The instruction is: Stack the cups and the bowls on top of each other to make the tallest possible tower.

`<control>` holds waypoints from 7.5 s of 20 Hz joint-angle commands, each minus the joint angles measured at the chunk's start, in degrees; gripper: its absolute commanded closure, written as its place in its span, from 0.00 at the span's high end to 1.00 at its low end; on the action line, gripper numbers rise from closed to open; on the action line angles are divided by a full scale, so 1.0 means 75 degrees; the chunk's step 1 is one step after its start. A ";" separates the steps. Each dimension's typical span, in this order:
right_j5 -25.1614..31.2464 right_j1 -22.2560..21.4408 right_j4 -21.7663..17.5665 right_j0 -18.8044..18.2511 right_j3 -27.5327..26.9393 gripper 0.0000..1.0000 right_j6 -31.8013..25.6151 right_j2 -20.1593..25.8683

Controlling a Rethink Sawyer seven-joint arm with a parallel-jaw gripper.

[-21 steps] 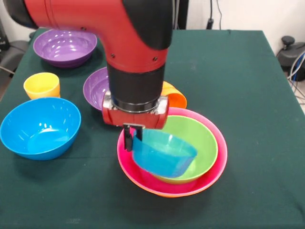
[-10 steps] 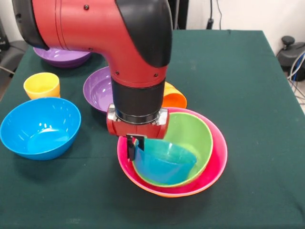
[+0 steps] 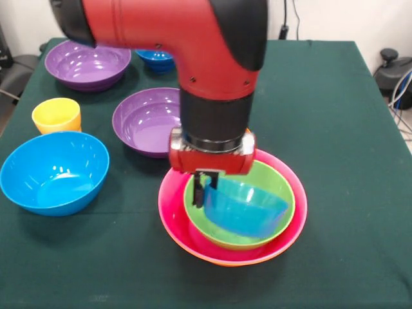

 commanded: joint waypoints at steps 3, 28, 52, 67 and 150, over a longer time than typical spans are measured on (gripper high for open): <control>0.0162 -0.0688 -0.0454 0.0403 0.0936 0.00 -0.0697 -0.0150; 0.0462 -0.0620 -0.0309 0.0351 0.0683 0.00 -0.0970 0.0085; -0.0841 -0.0577 -0.0552 -0.0186 0.1736 0.00 -0.0958 0.0122; -0.1621 -0.0451 -0.0826 0.0031 0.1837 0.00 -0.0615 -0.0004; -0.3041 -0.1764 -0.0130 -0.0759 0.6238 1.00 -0.0084 0.0378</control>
